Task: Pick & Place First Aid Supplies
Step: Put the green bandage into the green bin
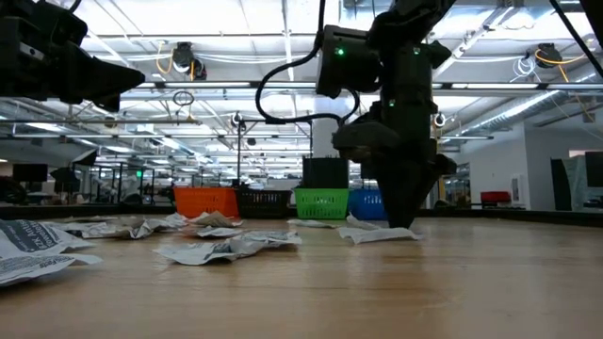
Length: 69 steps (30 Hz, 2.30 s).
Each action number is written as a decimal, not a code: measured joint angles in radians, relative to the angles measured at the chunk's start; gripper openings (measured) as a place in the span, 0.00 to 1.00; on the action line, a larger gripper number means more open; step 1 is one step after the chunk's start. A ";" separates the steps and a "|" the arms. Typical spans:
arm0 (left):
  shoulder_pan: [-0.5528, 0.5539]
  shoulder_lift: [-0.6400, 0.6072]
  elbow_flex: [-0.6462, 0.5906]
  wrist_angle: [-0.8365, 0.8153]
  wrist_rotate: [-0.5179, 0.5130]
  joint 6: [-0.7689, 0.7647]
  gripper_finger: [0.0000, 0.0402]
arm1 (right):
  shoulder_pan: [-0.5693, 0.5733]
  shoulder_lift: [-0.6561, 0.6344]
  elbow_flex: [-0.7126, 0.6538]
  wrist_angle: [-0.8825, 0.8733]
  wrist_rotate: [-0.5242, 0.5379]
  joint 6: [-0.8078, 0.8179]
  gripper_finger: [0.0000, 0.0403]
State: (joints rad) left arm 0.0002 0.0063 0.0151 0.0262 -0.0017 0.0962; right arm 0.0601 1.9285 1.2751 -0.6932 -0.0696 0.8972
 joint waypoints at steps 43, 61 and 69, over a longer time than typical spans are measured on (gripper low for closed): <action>0.000 0.000 0.000 0.000 0.000 0.000 0.09 | -0.490 -0.160 0.141 -0.123 -0.028 -0.158 0.00; 0.000 0.000 0.000 0.000 0.000 0.000 0.09 | -0.654 -0.050 0.275 0.004 -0.038 -0.229 0.00; 0.000 0.000 0.000 0.000 0.000 0.000 0.09 | -0.673 0.101 0.374 0.031 -0.035 -0.273 0.00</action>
State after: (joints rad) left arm 0.0002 0.0063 0.0151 0.0261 -0.0018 0.0963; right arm -0.6127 2.0294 1.6494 -0.6621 -0.1043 0.6240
